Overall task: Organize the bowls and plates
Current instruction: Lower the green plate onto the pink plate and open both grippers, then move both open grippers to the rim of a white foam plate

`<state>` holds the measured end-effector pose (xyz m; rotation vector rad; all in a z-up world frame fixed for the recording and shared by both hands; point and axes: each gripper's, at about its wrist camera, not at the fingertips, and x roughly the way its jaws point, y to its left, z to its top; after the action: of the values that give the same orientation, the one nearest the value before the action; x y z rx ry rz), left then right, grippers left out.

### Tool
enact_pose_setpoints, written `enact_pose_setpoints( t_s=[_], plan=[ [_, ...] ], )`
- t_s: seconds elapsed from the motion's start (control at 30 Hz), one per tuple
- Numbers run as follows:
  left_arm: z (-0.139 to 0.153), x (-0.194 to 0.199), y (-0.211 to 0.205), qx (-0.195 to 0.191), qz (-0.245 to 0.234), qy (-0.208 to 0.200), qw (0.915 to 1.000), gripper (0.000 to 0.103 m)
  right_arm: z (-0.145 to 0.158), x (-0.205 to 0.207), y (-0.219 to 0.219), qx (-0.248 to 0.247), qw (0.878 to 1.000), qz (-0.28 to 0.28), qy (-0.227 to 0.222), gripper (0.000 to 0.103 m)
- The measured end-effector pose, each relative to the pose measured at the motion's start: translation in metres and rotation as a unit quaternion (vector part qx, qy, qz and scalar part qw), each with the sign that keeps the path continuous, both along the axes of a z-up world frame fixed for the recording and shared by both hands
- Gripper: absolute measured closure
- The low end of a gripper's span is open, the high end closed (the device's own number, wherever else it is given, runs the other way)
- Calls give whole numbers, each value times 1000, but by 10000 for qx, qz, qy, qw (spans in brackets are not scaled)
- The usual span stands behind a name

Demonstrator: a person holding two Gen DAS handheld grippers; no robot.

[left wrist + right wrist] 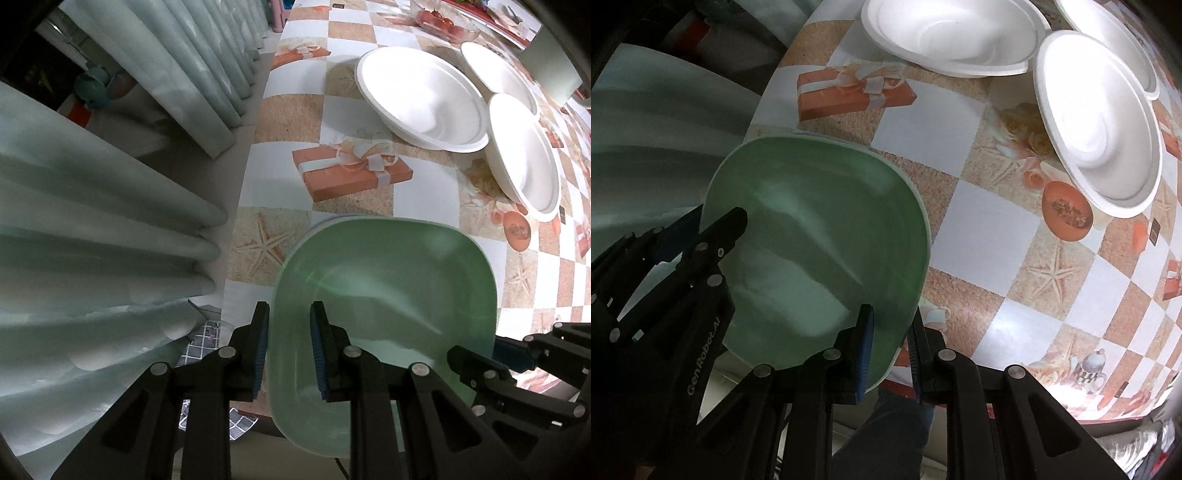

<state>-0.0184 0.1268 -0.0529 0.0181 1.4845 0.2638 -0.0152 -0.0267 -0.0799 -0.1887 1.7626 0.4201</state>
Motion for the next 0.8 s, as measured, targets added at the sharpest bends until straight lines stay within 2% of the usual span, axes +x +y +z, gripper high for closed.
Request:
enact_pose_setpoints(
  t_s=[0.07,0.13,0.17,0.2,0.27,0.3,0.37,0.4,0.43,0.53,0.67,0.7,0.8],
  plan=[
    [1,-1,0,-1,1,-48,10000,74,-3,-1,2,46,10000,-4,-14,83],
    [1,-2,-1,-112,-3,-101,9999,61,-3,-2,0,114,9999,1,-31,83],
    [1,-3,-2,-105,-7,-104,9999,44,-1,-1,-2,132,9999,15,-43,83],
    [2,-4,-3,-38,-7,-109,9999,36,1,-1,-5,142,9999,40,-58,83],
    [7,-5,-5,49,-17,-173,9998,30,7,1,-8,144,9998,118,-91,83],
    [9,-6,-5,17,2,-186,9998,24,9,2,-11,164,9997,148,-100,82],
    [13,-5,-6,-106,107,-199,9997,20,17,6,-23,151,9996,134,-187,57],
    [16,-4,-5,-129,163,-234,9995,20,21,8,-30,122,9995,86,-264,31],
    [19,-1,-4,-134,225,-284,9993,19,26,13,-41,63,9992,10,-386,12],
    [26,8,-7,-350,390,-291,9982,12,40,24,-74,210,9980,-297,-517,11],
    [41,21,-29,-598,331,-480,9965,10,50,33,-121,57,9946,-763,-697,11],
    [45,26,-36,-676,301,-513,9959,7,52,39,-135,8,9927,-954,-733,11],
    [48,41,-58,-1009,261,-488,9934,5,52,51,-161,-138,9887,-1259,-797,11]
  ],
)
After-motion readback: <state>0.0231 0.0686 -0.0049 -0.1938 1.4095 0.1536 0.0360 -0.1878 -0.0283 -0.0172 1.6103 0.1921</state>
